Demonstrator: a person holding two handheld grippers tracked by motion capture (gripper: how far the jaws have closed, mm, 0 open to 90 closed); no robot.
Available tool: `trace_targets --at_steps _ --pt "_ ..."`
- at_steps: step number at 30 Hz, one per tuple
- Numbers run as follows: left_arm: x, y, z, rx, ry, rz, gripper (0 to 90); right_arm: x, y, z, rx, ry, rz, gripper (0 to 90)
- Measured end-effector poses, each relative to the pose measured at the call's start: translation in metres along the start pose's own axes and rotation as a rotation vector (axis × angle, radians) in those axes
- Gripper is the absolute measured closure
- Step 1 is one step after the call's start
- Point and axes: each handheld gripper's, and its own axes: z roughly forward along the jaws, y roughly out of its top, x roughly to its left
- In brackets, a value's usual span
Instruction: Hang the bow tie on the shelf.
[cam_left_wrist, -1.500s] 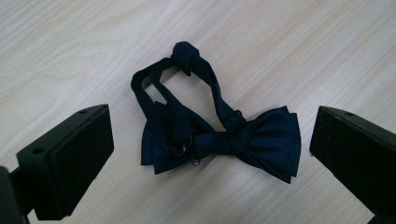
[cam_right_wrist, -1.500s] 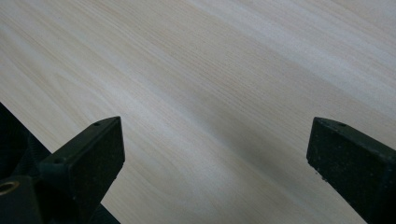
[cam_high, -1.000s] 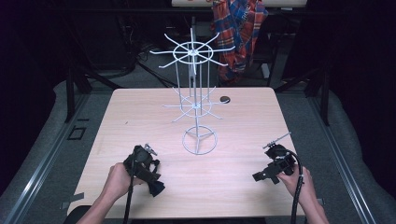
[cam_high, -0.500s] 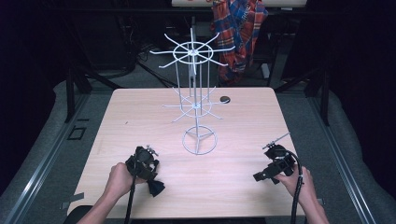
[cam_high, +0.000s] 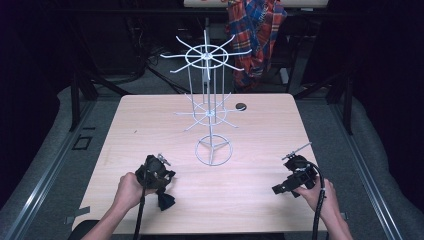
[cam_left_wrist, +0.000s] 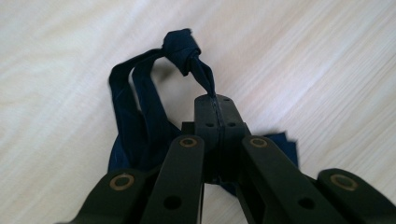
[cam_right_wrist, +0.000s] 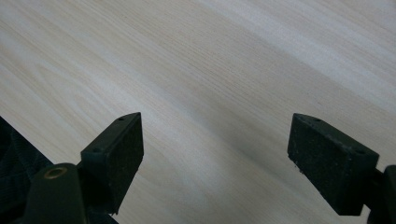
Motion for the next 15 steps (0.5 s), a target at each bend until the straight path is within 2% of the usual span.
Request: trace_targets --at_steps 2,3,4,6,7,8,9,10,11,12,14,15 --pt "0.004 -0.001 -0.008 -0.053 -0.002 -0.018 90.0 0.000 0.000 0.000 0.004 -0.004 -0.005 18.0" --pt "0.008 -0.002 -0.015 -0.103 -0.006 -0.034 90.0 -0.001 0.000 0.000 -0.002 0.006 -0.001 18.1" --pt "0.008 -0.002 -0.015 -0.103 -0.006 -0.034 90.0 -0.001 0.000 0.000 -0.002 0.006 -0.001 18.1" --pt "0.013 -0.005 -0.021 -0.156 -0.014 -0.054 90.0 -0.002 0.000 0.000 0.000 0.001 -0.002 18.1" --pt "0.015 -0.005 -0.025 -0.185 -0.019 -0.065 90.0 -0.001 -0.001 0.001 -0.020 0.009 0.019 18.1" --pt "0.016 -0.006 -0.027 -0.201 -0.026 -0.069 90.0 -0.001 -0.001 0.001 -0.020 0.009 0.019 18.1" --pt "0.016 -0.006 -0.029 -0.227 -0.022 -0.073 90.0 -0.001 0.000 0.001 -0.009 -0.004 0.015 18.1" --pt "0.018 -0.006 -0.033 -0.257 -0.040 -0.088 90.0 -0.002 0.000 0.000 0.014 -0.003 -0.005 18.0" --pt "0.018 -0.006 -0.033 -0.257 -0.040 -0.088 90.0 -0.002 0.000 0.000 0.014 -0.003 -0.005 18.0" --pt "0.019 -0.006 -0.035 -0.280 -0.046 -0.094 90.0 -0.002 0.001 -0.001 0.020 0.000 -0.014 18.0" --pt "0.021 -0.005 -0.038 -0.308 -0.055 -0.113 90.0 -0.001 -0.001 0.001 -0.013 0.002 0.011 17.9" --pt "0.023 -0.005 -0.038 -0.317 -0.062 -0.120 90.0 -0.002 0.000 0.000 0.002 -0.004 -0.004 17.9"
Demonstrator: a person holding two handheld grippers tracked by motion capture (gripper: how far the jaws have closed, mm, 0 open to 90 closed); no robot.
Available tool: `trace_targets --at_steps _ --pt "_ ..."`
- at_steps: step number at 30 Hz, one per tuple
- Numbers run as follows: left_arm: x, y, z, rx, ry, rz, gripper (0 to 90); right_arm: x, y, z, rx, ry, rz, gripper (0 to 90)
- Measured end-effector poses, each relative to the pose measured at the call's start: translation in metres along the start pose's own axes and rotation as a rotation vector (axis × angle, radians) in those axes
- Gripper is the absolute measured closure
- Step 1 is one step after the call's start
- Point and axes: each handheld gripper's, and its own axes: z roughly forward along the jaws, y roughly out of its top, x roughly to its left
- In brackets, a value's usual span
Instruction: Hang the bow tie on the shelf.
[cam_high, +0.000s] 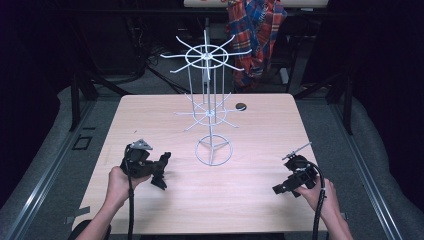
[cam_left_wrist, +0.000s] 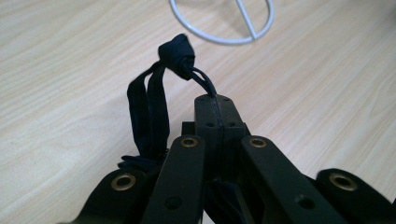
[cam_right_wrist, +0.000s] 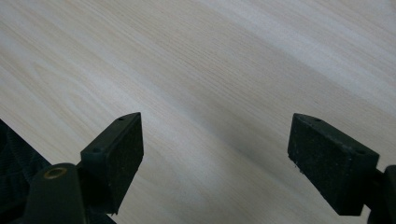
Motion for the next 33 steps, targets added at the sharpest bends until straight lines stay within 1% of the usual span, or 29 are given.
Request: trace_targets --at_steps 1,2,3,4,5,6,7,8,9,11,12,13,14,15,16,18,19,20,21,22,23,24,25,26,27,29,30,31,33 --pt "0.001 0.000 -0.001 -0.008 0.000 -0.006 90.0 -0.001 0.000 0.000 0.006 0.003 -0.007 17.9" --pt "0.002 0.001 -0.002 -0.015 -0.001 -0.013 90.0 0.001 -0.001 0.002 -0.019 0.000 0.025 17.8" --pt "0.003 0.001 -0.002 -0.022 -0.003 -0.018 90.0 0.002 -0.001 0.002 -0.024 0.000 0.026 17.8" --pt "0.004 0.001 -0.003 -0.033 -0.005 -0.025 90.0 0.002 -0.001 0.002 -0.024 0.000 0.026 17.8" --pt "0.005 0.002 -0.004 -0.037 -0.008 -0.027 90.0 0.002 0.000 0.001 -0.010 0.004 0.010 17.8" --pt "0.006 0.002 -0.005 -0.046 -0.006 -0.034 90.0 0.001 0.000 -0.001 0.011 -0.002 -0.007 17.7" --pt "0.008 0.003 -0.006 -0.058 -0.015 -0.044 90.0 0.001 0.000 0.000 0.010 -0.004 -0.007 17.6" --pt "0.008 0.003 -0.006 -0.058 -0.015 -0.044 90.0 0.001 0.000 0.000 0.010 -0.004 -0.007 17.6" --pt "0.009 0.004 -0.006 -0.069 -0.010 -0.046 90.0 0.001 0.000 0.001 0.004 0.001 -0.007 17.6" --pt "0.010 0.004 -0.008 -0.083 -0.013 -0.052 90.0 0.000 -0.001 0.001 0.011 0.000 -0.012 17.4" --pt "0.011 0.005 -0.009 -0.094 -0.011 -0.055 90.0 0.000 -0.001 0.002 0.002 0.006 -0.005 17.3" --pt "0.011 0.005 -0.010 -0.097 -0.014 -0.057 90.0 -0.001 -0.001 0.001 0.007 -0.008 -0.012 16.9" --pt "0.012 0.006 -0.011 -0.114 -0.011 -0.060 90.0 0.001 -0.002 0.003 -0.016 -0.009 0.009 16.6" --pt "0.013 0.007 -0.012 -0.111 -0.016 -0.060 90.0 0.001 -0.002 0.003 -0.016 -0.009 0.009 16.6" --pt "0.013 0.007 -0.012 -0.119 -0.010 -0.058 90.0 -0.001 -0.001 0.001 0.008 -0.002 -0.015 16.5" --pt "0.013 0.010 -0.013 -0.135 -0.010 -0.060 90.0 0.000 -0.001 0.002 0.010 -0.003 -0.012 16.3" --pt "0.013 0.011 -0.014 -0.135 -0.009 -0.058 90.0 0.000 0.000 0.002 0.017 0.000 -0.019 16.2" --pt "0.013 0.011 -0.015 -0.147 -0.003 -0.051 90.0 0.000 0.000 0.002 0.017 0.000 -0.019 16.2" --pt "0.014 0.012 -0.016 -0.154 -0.006 -0.050 90.0 0.000 0.001 0.002 0.021 -0.001 -0.019 16.2" --pt "0.014 0.013 -0.016 -0.162 -0.003 -0.054 90.0 0.001 0.001 0.002 0.026 -0.010 -0.021 16.1" --pt "0.015 0.014 -0.017 -0.158 -0.006 -0.053 90.0 0.003 0.001 0.004 0.000 -0.012 0.000 16.1" --pt "0.015 0.015 -0.017 -0.167 -0.005 -0.050 90.0 0.002 0.002 0.002 0.022 -0.025 -0.020 16.1" --pt "0.016 0.016 -0.018 -0.173 -0.003 -0.055 90.0 0.002 0.002 0.002 0.022 -0.025 -0.019 16.0" --pt "0.016 0.017 -0.018 -0.177 -0.007 -0.055 90.0 0.003 0.001 0.004 -0.001 -0.013 0.002 16.0" --pt "0.016 0.018 -0.018 -0.186 -0.002 -0.054 90.0 0.003 0.001 0.004 0.001 -0.021 0.002 16.0" --pt "0.017 0.021 -0.019 -0.191 -0.006 -0.049 90.0 0.003 0.001 0.004 0.007 -0.025 -0.004 15.9" --pt "0.017 0.022 -0.019 -0.201 -0.001 -0.053 90.0 0.003 0.001 0.004 0.007 -0.022 -0.006 15.9" --pt "0.017 0.023 -0.020 -0.200 -0.006 -0.048 90.0 0.000 0.002 0.002 0.034 -0.019 -0.031 15.8" --pt "0.018 0.026 -0.019 -0.210 -0.008 -0.045 90.0 0.000 0.002 0.002 0.034 -0.018 -0.032 15.8"
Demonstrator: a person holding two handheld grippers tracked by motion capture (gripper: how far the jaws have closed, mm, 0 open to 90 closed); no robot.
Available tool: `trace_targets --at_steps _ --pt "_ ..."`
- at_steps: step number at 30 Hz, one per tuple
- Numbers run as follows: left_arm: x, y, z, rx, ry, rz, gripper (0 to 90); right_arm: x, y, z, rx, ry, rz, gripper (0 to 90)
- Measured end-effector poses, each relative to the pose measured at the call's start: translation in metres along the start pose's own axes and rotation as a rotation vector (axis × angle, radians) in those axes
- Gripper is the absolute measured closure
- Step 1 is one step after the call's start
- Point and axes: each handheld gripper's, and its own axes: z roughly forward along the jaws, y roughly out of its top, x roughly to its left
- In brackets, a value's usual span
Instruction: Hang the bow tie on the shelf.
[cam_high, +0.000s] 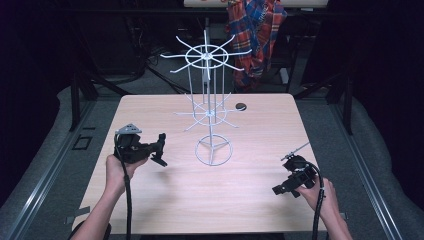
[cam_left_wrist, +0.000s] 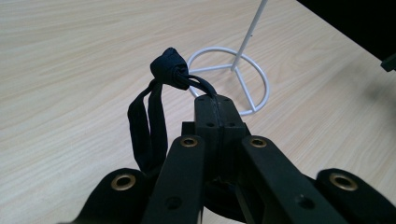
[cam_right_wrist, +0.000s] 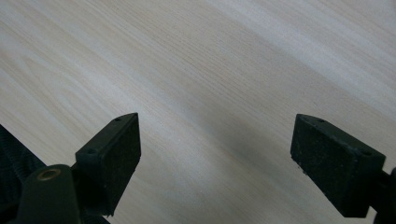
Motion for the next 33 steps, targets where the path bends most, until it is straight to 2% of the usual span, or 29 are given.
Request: trace_targets --at_steps 1,3,4,18,22,23,25,28,30,33 --pt "0.000 0.002 0.001 -0.005 0.001 -0.001 90.0 0.000 0.000 0.000 -0.001 -0.001 0.001 15.8" --pt "0.001 0.005 0.001 -0.013 0.002 0.004 90.0 0.002 -0.001 0.003 -0.038 -0.001 0.031 15.8" --pt "0.001 0.006 0.002 -0.019 0.002 0.002 90.0 0.000 -0.001 0.001 -0.013 0.009 0.006 15.8" --pt "0.009 0.021 0.000 -0.084 -0.003 -0.007 90.0 0.001 -0.002 0.003 -0.021 0.014 0.031 16.1" --pt "0.010 0.025 0.002 -0.085 -0.006 0.000 90.0 0.000 -0.002 0.003 -0.021 0.012 0.031 16.1" --pt "0.009 0.026 0.002 -0.085 -0.004 0.000 90.0 -0.001 -0.001 0.001 0.002 -0.007 0.012 16.1" --pt "0.010 0.028 0.002 -0.091 -0.007 0.001 90.0 -0.001 -0.001 0.002 -0.006 0.015 0.019 16.1" --pt "0.010 0.031 0.002 -0.096 -0.010 -0.003 90.0 -0.001 -0.001 0.002 -0.005 0.006 0.019 16.1" --pt "0.010 0.033 0.002 -0.101 -0.012 -0.002 90.0 -0.001 -0.001 0.003 -0.007 0.018 0.017 16.1" --pt "0.012 0.034 0.000 -0.107 -0.011 -0.003 90.0 -0.002 -0.001 0.001 0.010 -0.001 0.005 16.1"
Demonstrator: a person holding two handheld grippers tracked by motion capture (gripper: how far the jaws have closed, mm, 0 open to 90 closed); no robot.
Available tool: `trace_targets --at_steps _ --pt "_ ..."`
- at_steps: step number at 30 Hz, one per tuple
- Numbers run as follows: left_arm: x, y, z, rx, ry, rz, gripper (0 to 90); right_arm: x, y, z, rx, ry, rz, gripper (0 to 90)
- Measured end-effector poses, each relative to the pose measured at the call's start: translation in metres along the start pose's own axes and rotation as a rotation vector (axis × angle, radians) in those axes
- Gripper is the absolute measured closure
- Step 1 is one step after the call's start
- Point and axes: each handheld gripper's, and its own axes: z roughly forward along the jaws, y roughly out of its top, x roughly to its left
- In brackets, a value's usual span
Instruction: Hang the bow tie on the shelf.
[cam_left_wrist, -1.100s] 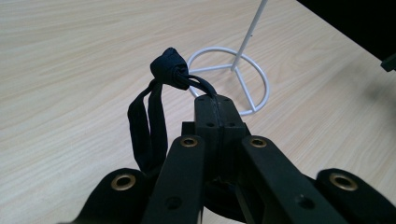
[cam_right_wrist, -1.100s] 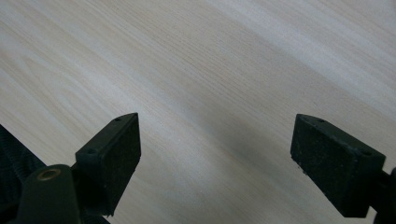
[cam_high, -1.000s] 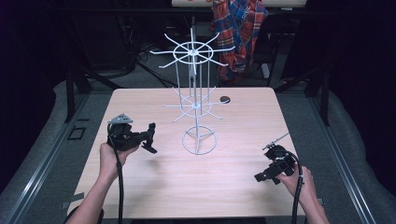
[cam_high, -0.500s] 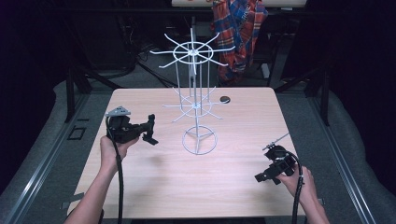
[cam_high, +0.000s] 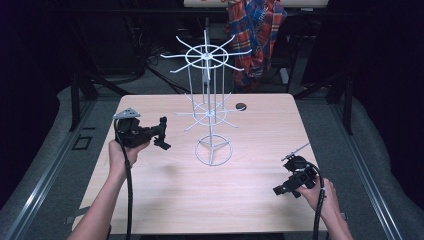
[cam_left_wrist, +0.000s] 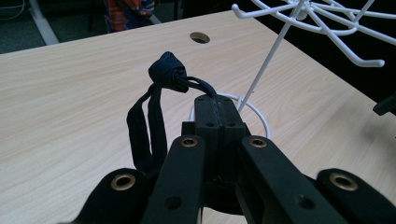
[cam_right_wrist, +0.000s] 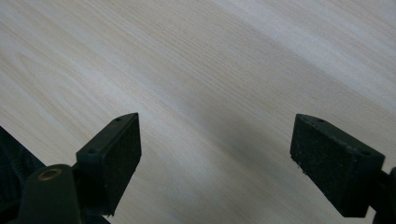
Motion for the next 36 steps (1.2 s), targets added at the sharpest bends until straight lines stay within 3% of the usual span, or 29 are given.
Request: trace_targets --at_steps 4,6,12,14,16,18,26,30,36 --pt "0.001 0.002 -0.002 -0.013 -0.003 -0.005 90.0 0.001 0.000 0.001 -0.017 0.009 0.017 16.1" --pt "0.002 0.004 -0.002 -0.020 -0.007 -0.007 90.0 0.000 0.000 0.000 0.001 0.001 0.000 16.0" --pt "-0.001 0.010 0.000 -0.031 -0.018 0.004 90.0 0.002 -0.001 0.003 -0.037 0.003 0.038 16.0" --pt "-0.002 0.012 0.001 -0.035 -0.023 0.007 90.0 0.000 -0.001 0.001 -0.019 0.005 0.013 16.0" --pt "-0.004 0.014 0.001 -0.037 -0.025 0.014 90.0 0.002 -0.002 0.002 -0.053 0.022 0.048 16.1" --pt "-0.005 0.017 0.001 -0.043 -0.030 0.026 90.0 -0.002 0.000 -0.001 0.006 0.010 -0.004 16.1" --pt "-0.007 0.028 0.000 -0.091 -0.052 0.046 90.0 -0.001 -0.001 0.001 -0.026 0.021 0.027 16.0" --pt "-0.011 0.033 0.002 -0.093 -0.068 0.074 90.0 -0.001 -0.001 -0.001 -0.009 0.004 0.011 16.0" --pt "-0.014 0.037 0.011 -0.069 -0.088 0.096 90.0 0.000 -0.001 0.000 -0.027 0.027 0.026 16.0"
